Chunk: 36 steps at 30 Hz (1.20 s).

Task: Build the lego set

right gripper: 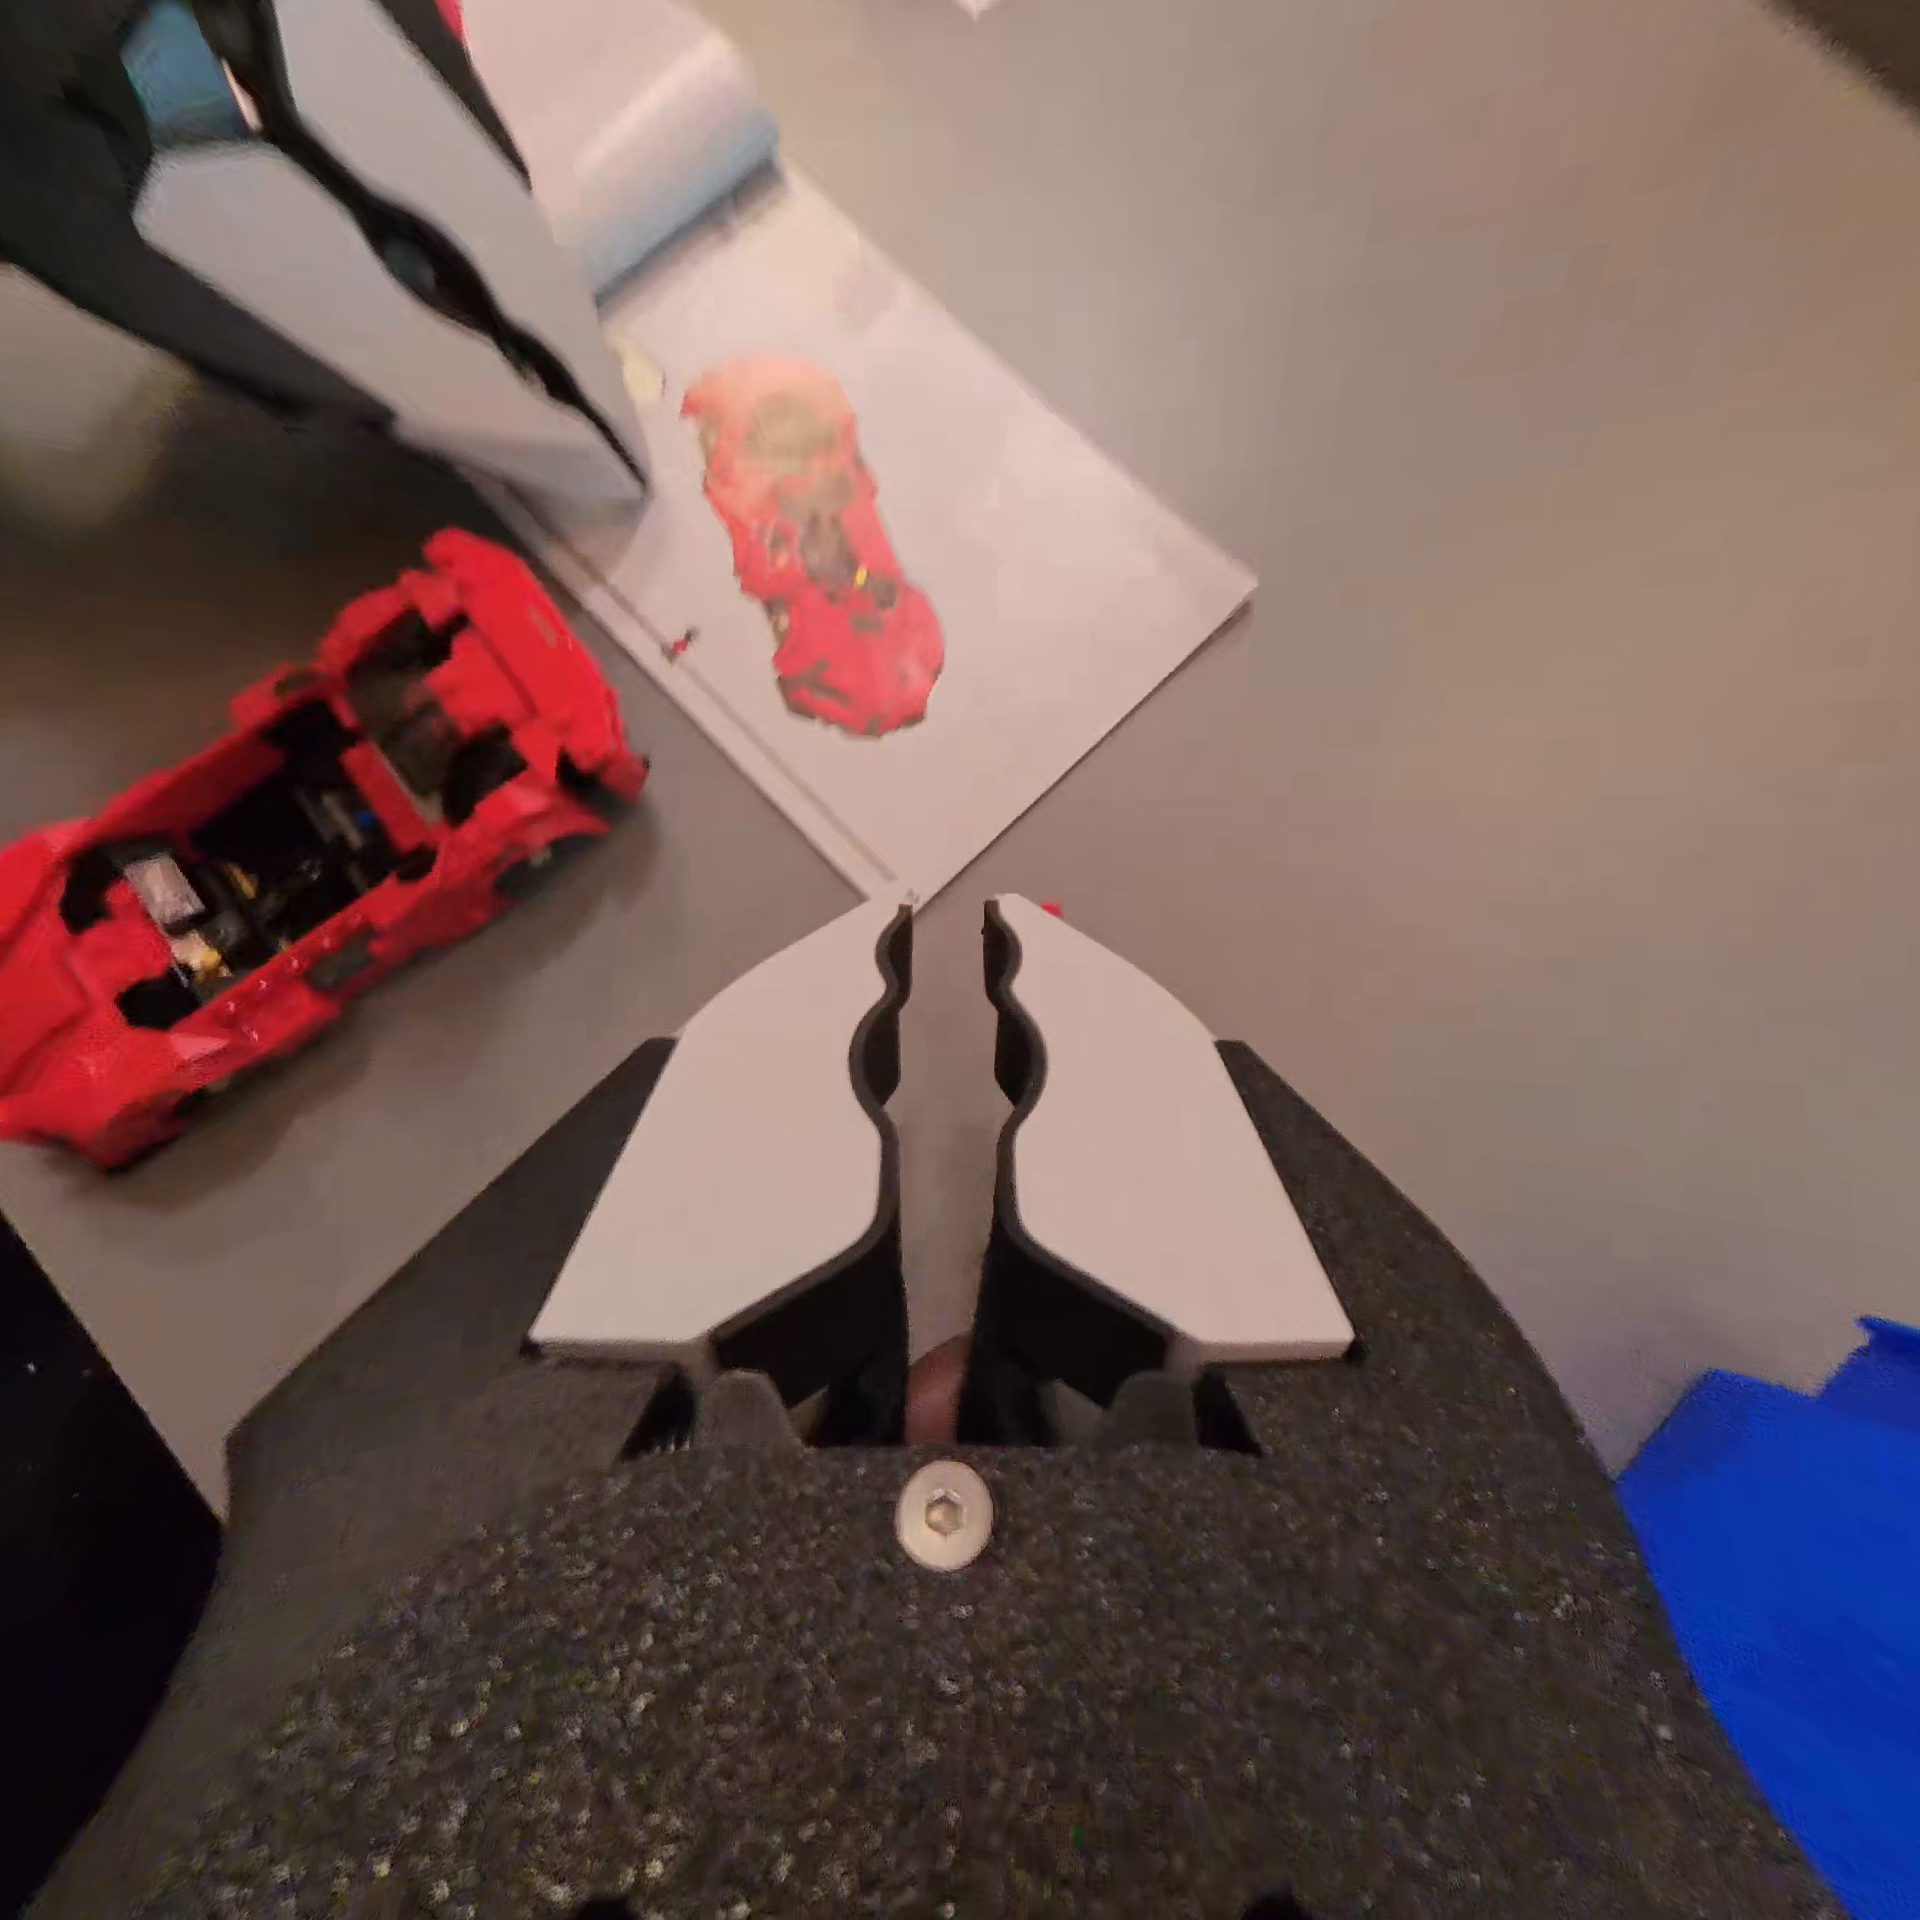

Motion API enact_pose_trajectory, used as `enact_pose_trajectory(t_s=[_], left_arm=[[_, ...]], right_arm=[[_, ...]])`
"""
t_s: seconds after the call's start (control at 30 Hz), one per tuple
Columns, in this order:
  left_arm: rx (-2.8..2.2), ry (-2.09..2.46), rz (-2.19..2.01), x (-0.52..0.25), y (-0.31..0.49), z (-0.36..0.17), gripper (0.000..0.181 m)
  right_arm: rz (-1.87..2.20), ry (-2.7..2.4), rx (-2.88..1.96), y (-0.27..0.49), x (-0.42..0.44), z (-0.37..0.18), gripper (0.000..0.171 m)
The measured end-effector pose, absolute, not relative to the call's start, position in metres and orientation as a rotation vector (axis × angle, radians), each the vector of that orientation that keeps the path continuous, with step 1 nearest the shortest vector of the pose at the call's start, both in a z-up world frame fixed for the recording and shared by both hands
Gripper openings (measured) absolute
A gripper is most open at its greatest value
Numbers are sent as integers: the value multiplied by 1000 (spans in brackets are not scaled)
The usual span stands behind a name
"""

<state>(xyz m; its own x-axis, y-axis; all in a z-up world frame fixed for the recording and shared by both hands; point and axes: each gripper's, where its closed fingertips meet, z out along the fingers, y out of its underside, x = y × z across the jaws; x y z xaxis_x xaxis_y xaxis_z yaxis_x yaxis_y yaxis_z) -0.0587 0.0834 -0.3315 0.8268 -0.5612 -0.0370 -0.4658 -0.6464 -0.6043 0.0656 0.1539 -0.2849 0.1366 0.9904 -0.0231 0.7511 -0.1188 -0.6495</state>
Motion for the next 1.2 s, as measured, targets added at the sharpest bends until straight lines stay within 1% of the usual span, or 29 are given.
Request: enact_pose_trajectory(t_s=[0.1, 0.23, 0.33, 0.37, 0.57, 0.63, 0.7, 0.8, 0.93, 1.1, 1.2], left_arm=[[-2389, 757, -198, -58, 84, -331, 0], [-2383, 759, -193, -59, 83, -331, 2], [-2424, 767, -248, -56, 71, -327, 29], [-2416, 767, -284, -52, 65, -323, 33], [-2336, 808, -406, -35, 26, -303, 46], [-2315, 845, -473, -28, 9, -299, 45], [-2306, 899, -538, -22, -7, -297, 35], [-2297, 933, -580, -15, -23, -295, 26], [-2287, 1001, -554, -8, -37, -295, 23], [-2283, 1050, -557, 4, -47, -295, 14], [-2281, 1070, -541, 9, -50, -296, 16]], right_arm=[[656, -1759, -1919, 133, 69, -298, 13], [681, -1982, -1756, 88, 70, -302, 13], [640, -2122, -1659, 60, 76, -305, 13], [634, -2151, -1651, 53, 78, -307, 12], [689, -2203, -1611, 30, 83, -308, 12], [710, -2194, -1592, 27, 82, -306, 14], [714, -2190, -1586, 24, 82, -305, 14], [756, -2208, -1553, 15, 80, -305, 14], [789, -2212, -1517, 6, 78, -304, 14], [791, -2181, -1504, 2, 75, -303, 12], [793, -2172, -1491, -1, 76, -303, 12]])
